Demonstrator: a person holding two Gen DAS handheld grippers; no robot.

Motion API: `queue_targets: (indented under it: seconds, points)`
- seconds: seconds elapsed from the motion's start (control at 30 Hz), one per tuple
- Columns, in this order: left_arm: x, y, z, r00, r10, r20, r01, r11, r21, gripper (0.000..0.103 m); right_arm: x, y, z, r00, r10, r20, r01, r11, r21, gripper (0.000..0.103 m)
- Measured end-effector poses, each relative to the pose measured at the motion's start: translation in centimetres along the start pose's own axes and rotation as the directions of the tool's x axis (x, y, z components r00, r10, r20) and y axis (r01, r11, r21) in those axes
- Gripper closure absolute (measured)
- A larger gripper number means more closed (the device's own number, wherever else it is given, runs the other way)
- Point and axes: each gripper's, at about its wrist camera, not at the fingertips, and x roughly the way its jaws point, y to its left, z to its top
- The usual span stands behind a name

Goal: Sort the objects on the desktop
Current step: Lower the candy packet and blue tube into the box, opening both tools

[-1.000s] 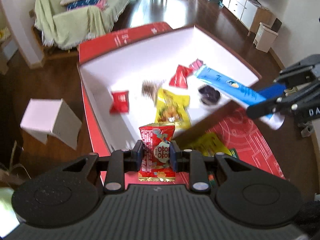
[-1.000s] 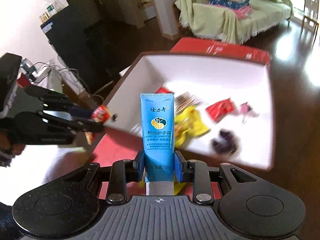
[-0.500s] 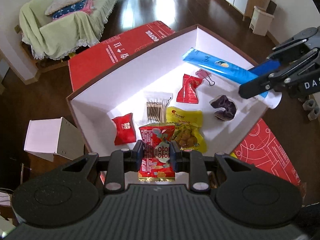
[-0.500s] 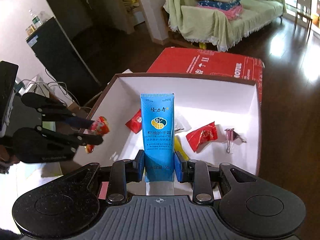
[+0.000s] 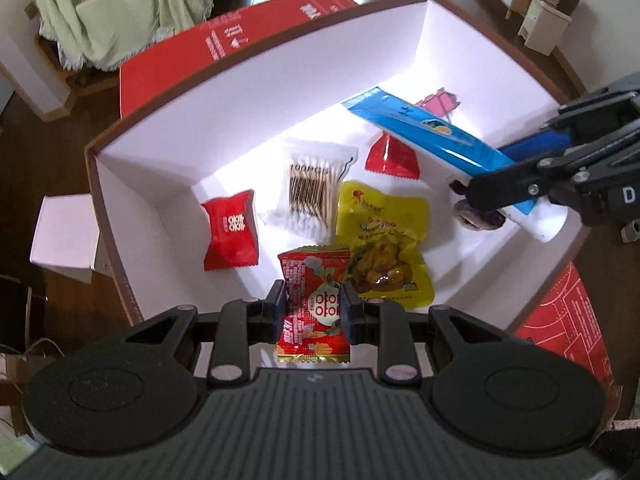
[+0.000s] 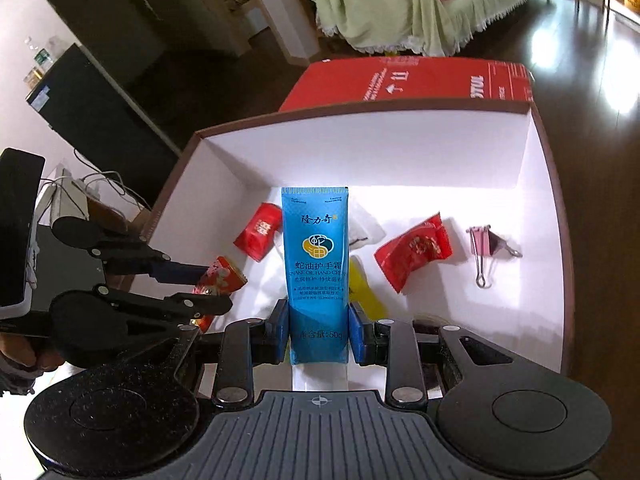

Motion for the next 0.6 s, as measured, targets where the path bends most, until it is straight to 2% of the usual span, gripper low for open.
queue_targets:
  seconds: [0.43, 0.6]
  points:
    - [2.4, 0.5, 0.3, 0.998, 0.024, -0.052, -0.026, 0.999, -0.02, 0.079, 1.6, -1.2, -0.1, 0.999, -0.02, -0.026, 0.021, 0.999, 0.04, 0.074]
    - [2.3, 0.7, 0.3, 0.998, 0.03, -0.048, -0.032, 0.999, -0.026, 0.076, 2.3, -1.3, -0.3, 0.999, -0.021, -0.035, 0.023, 0.998, 0.052, 0.074]
